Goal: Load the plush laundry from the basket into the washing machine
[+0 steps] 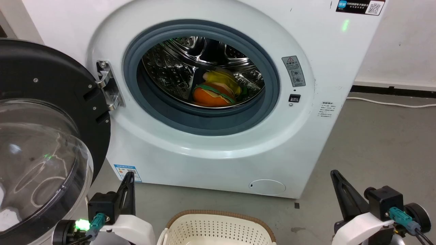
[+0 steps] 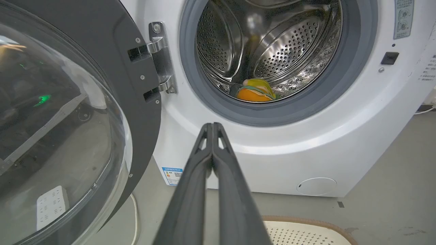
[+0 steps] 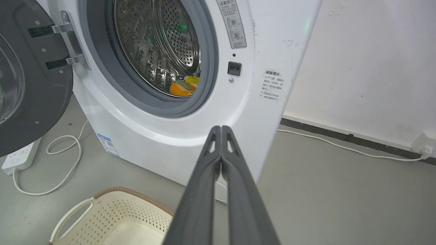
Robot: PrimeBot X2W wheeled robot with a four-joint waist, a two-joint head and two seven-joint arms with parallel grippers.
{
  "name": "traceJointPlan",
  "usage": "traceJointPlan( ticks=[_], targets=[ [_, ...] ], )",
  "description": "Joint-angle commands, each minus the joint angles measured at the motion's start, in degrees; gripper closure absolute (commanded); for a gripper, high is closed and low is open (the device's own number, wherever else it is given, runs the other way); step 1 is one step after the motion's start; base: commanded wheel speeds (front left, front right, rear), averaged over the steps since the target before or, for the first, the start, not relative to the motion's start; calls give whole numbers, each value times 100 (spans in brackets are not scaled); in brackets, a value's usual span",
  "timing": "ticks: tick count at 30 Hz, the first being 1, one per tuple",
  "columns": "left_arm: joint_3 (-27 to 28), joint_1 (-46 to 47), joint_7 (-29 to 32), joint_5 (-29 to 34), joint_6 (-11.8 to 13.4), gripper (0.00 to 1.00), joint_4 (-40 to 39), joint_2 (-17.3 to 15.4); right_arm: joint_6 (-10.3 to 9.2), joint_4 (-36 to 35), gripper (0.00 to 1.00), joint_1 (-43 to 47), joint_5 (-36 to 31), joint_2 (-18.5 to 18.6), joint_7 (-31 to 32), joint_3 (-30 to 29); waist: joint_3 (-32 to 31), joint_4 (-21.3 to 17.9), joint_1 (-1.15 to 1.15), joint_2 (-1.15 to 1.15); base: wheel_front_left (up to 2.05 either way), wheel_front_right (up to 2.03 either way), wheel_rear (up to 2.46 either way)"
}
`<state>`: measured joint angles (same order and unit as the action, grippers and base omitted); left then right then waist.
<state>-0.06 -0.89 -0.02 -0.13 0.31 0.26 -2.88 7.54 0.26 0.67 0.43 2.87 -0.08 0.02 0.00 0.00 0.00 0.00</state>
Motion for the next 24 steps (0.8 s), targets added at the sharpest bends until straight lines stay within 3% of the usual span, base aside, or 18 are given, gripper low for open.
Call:
traceJointPlan(
  ticks=[1, 24],
  targets=[
    [6, 89, 2, 13, -31, 100, -26, 1, -5, -26, 100, -67, -43, 0, 8, -2, 0, 0, 0, 0, 0, 0, 0],
    [6, 89, 2, 13, -31, 100, -26, 1, -5, -26, 100, -67, -43, 0, 8, -2, 0, 0, 0, 0, 0, 0, 0]
  ],
)
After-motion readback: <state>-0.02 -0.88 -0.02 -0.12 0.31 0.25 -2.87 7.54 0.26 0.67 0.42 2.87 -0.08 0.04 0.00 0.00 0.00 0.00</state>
